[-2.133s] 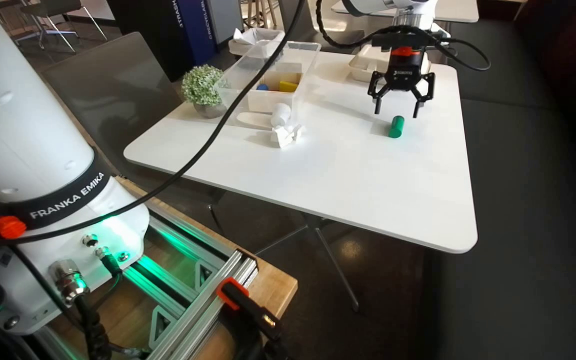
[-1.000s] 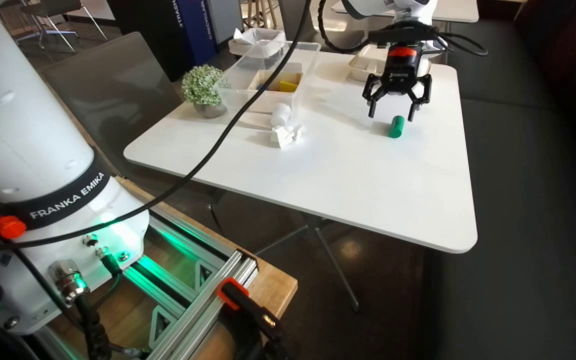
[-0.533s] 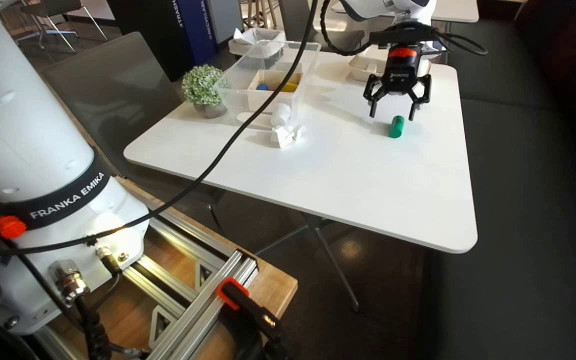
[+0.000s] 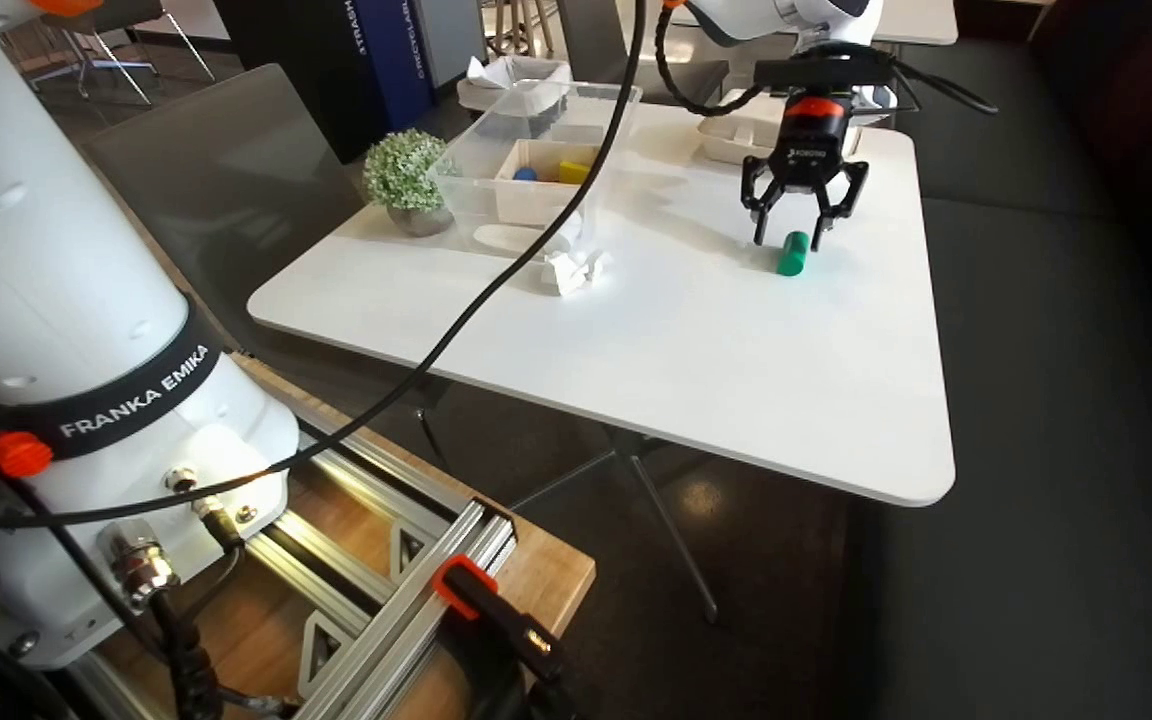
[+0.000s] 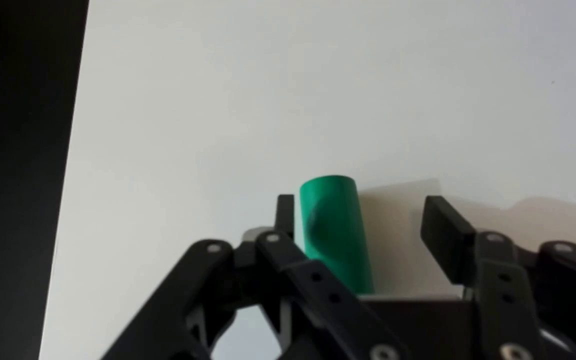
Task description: Remove the green block from the bowl
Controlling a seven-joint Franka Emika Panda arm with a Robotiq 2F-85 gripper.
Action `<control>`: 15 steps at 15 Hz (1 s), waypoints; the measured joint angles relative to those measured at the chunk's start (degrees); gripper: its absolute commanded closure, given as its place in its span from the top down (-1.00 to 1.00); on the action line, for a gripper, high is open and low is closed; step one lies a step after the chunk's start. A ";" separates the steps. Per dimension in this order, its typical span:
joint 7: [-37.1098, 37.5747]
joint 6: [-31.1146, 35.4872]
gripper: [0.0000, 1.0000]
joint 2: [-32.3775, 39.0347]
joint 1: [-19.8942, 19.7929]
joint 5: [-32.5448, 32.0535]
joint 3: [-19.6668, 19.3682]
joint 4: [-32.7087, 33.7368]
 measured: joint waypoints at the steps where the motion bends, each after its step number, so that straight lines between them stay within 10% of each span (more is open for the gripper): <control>1: -1.01 0.00 0.45 0.56 -0.16 -0.01 0.01 0.77; 5: -4.93 0.00 0.43 2.22 -0.60 -0.01 0.13 3.15; 12: -10.14 -0.14 -0.72 3.79 -0.86 -0.01 0.13 6.12; 15: -11.33 -0.48 -0.83 4.41 -1.00 -0.02 0.13 7.23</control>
